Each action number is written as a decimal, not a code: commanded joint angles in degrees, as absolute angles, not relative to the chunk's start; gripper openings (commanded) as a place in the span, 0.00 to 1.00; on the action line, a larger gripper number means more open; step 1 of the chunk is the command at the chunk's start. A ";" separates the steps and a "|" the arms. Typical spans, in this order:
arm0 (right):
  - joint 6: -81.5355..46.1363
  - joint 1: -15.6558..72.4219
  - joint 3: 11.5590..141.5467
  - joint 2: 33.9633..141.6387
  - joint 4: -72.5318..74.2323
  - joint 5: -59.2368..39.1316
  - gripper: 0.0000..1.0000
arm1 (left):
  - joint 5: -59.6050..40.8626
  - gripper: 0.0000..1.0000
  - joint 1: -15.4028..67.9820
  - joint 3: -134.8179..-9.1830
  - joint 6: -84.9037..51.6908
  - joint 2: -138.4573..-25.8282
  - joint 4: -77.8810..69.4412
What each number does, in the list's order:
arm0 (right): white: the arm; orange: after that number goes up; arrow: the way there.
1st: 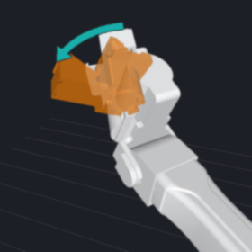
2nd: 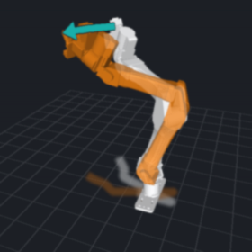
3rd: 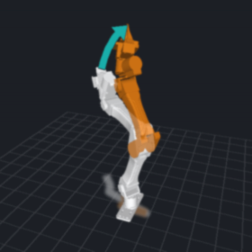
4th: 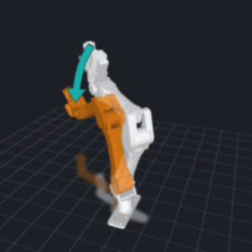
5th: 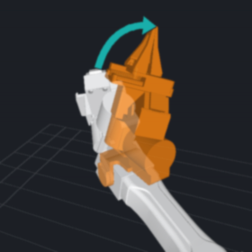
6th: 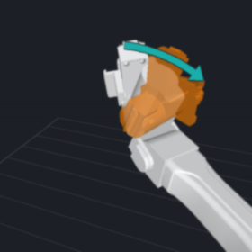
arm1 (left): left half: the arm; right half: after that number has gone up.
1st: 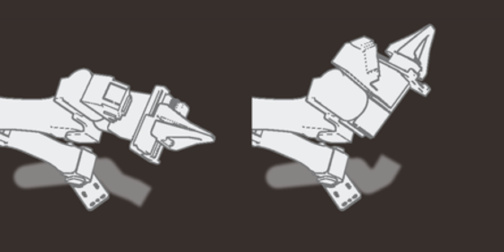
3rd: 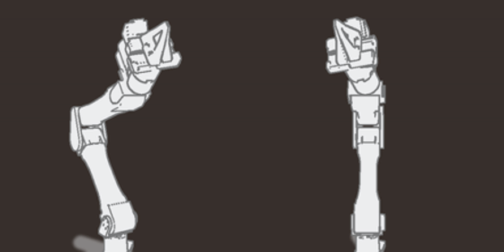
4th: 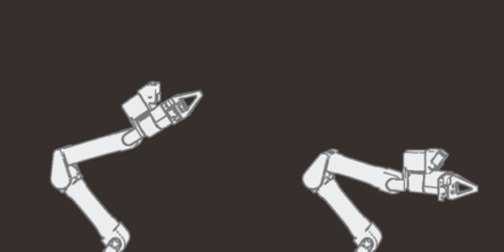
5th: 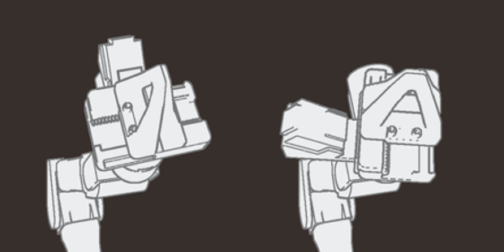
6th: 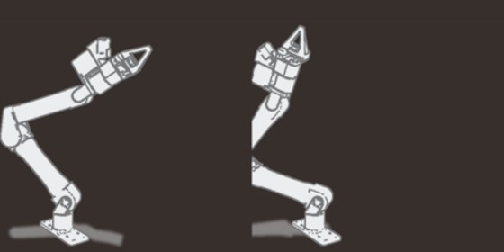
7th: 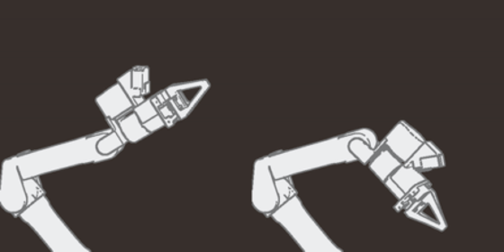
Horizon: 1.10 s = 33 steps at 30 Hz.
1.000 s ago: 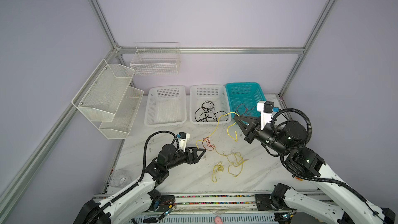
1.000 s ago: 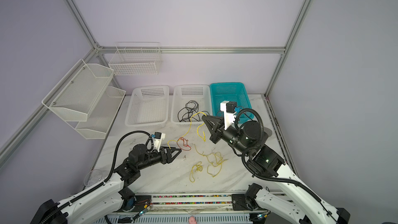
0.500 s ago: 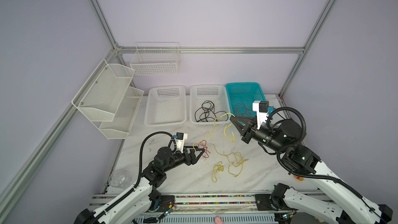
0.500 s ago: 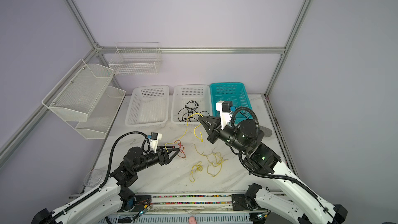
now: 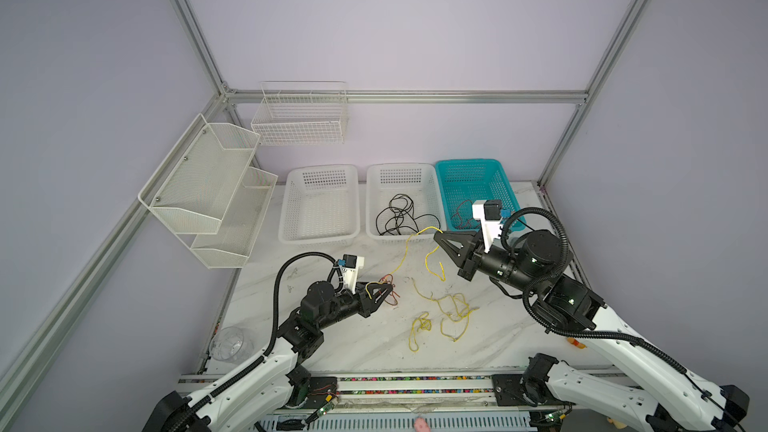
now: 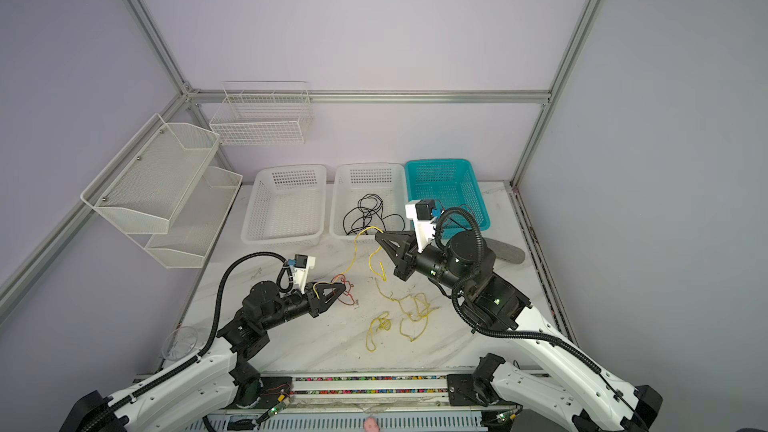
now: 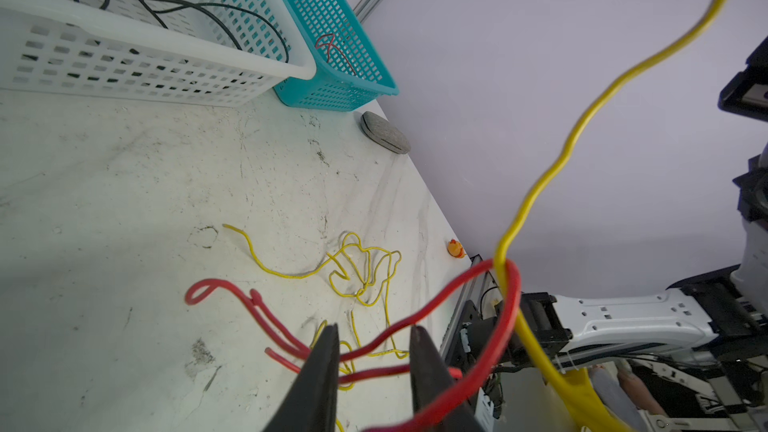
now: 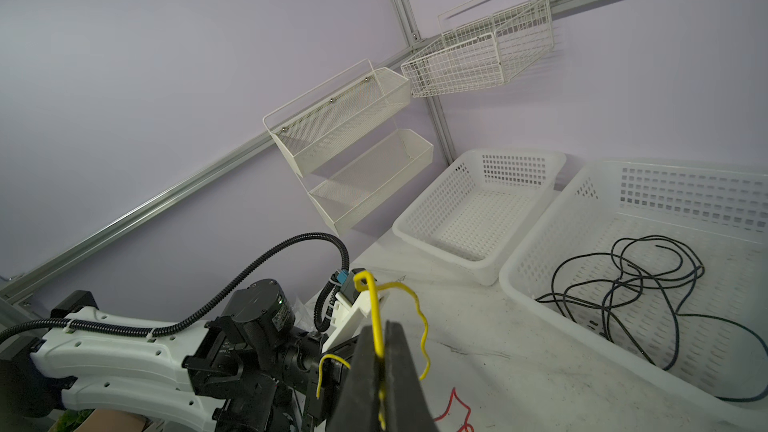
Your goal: Untangle the cables
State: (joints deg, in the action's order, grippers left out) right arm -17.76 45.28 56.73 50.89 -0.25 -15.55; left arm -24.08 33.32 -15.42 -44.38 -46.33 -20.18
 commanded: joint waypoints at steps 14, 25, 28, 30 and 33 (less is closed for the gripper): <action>-20.86 45.15 58.33 47.80 -7.47 11.46 0.00 | -24.70 0.00 32.96 -14.07 -43.48 -43.47 -17.22; -22.55 44.30 57.25 52.01 -14.85 22.58 0.00 | -19.86 0.00 32.90 -11.70 -44.80 -29.65 -9.97; -22.03 44.13 55.99 53.21 -13.63 20.38 0.00 | -21.49 0.00 32.86 -11.60 -46.24 -28.39 -11.16; -21.80 44.21 55.48 54.27 -12.74 18.27 0.00 | -22.85 0.00 32.83 -11.76 -47.24 -28.84 -12.75; -21.09 44.20 54.03 54.84 -9.17 12.72 0.00 | -24.88 0.00 32.87 -12.09 -48.34 -30.92 -15.87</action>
